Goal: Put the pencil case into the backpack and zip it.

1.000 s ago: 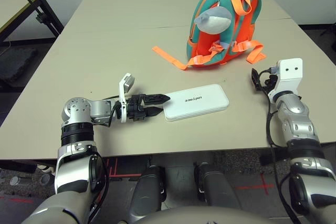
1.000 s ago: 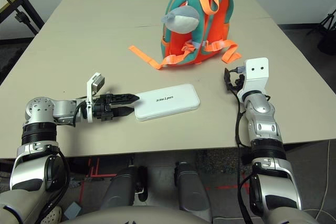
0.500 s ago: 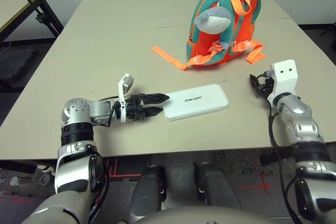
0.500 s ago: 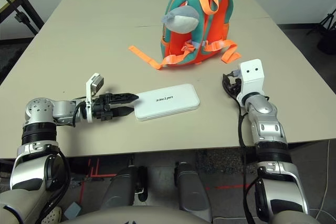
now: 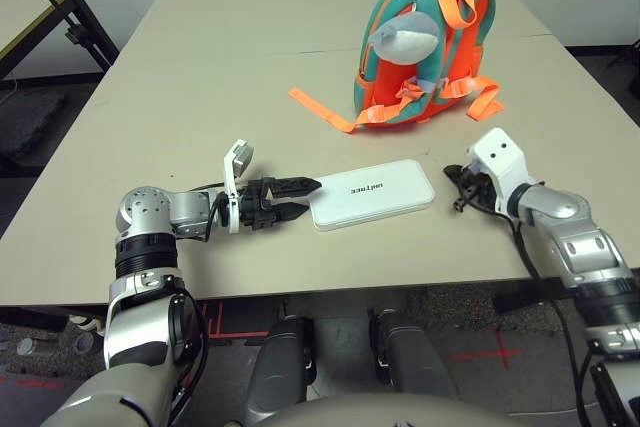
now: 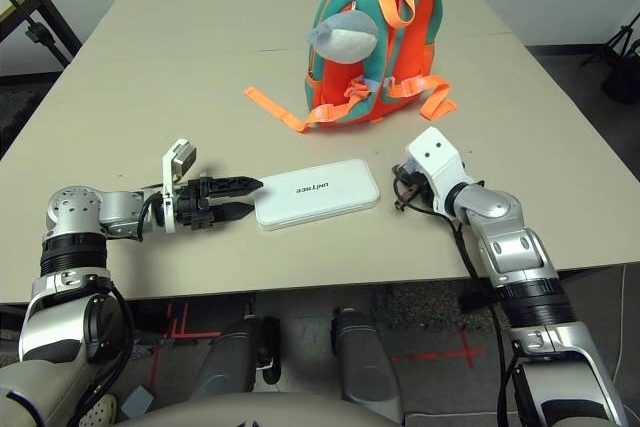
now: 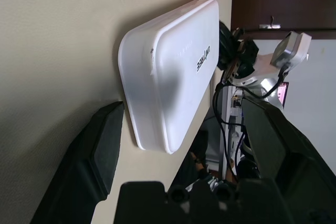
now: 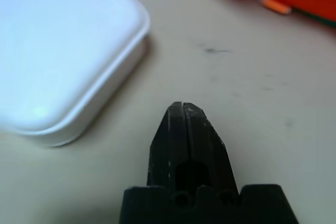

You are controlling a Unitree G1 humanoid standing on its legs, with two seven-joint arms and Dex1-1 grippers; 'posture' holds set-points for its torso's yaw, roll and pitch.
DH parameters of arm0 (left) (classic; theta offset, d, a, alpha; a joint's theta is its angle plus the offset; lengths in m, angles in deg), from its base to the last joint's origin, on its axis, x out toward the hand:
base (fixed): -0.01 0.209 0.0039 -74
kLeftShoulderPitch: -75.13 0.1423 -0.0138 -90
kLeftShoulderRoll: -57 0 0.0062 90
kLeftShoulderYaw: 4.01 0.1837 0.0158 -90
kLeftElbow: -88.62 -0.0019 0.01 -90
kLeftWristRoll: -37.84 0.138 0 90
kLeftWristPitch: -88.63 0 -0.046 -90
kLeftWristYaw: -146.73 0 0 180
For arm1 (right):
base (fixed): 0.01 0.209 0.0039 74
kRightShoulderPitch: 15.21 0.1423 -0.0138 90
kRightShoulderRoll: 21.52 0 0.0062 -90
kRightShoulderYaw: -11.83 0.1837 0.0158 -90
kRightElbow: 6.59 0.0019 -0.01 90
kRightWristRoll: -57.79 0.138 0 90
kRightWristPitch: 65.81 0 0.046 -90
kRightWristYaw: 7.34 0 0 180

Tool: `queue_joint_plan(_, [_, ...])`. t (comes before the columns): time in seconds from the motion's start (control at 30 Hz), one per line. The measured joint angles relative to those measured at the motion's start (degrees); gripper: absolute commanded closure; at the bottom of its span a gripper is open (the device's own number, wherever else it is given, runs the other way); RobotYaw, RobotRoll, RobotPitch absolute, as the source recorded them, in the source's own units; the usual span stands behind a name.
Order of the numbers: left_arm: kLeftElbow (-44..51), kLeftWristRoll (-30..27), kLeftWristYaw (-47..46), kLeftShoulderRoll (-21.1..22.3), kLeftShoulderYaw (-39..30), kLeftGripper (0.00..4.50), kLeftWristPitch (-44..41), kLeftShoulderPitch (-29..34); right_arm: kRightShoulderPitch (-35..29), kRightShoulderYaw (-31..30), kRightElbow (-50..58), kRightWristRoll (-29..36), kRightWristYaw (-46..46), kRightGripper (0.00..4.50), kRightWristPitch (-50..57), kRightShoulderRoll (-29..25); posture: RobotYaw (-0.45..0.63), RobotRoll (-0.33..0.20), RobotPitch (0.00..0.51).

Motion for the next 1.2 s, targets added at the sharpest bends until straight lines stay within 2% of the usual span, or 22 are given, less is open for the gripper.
queue_joint_plan(0.37, [0.35,0.16,-0.92,-0.89,-0.70,0.00,-0.01,0.00,-0.09,-2.43,4.50,0.15,-4.37,4.46,3.32,0.19,-0.16,0.000,0.139])
queue_joint_plan(0.63, [0.52,0.67,-1.33,-1.64,-1.11,0.00,-0.01,0.00,0.17,-3.29,8.59,2.47,-5.20,4.46,6.50,4.08,-0.16,0.000,0.138])
queue_joint_plan(0.97, [1.80,0.84,-1.47,-2.54,-0.95,0.00,-0.01,0.18,1.35,-4.38,9.52,2.71,-5.33,4.46,7.91,5.73,-0.15,0.000,0.137])
queue_joint_plan(1.07, [2.35,1.51,-1.69,-2.87,-0.99,0.64,-0.01,0.27,1.47,-4.40,9.51,2.58,-5.11,4.50,7.91,5.89,-0.15,0.000,0.137])
queue_joint_plan(1.2, [2.45,3.53,-2.59,-3.54,-2.14,2.03,0.01,0.33,1.53,-4.40,9.39,2.31,-4.77,4.50,7.86,5.85,-0.15,0.000,0.135])
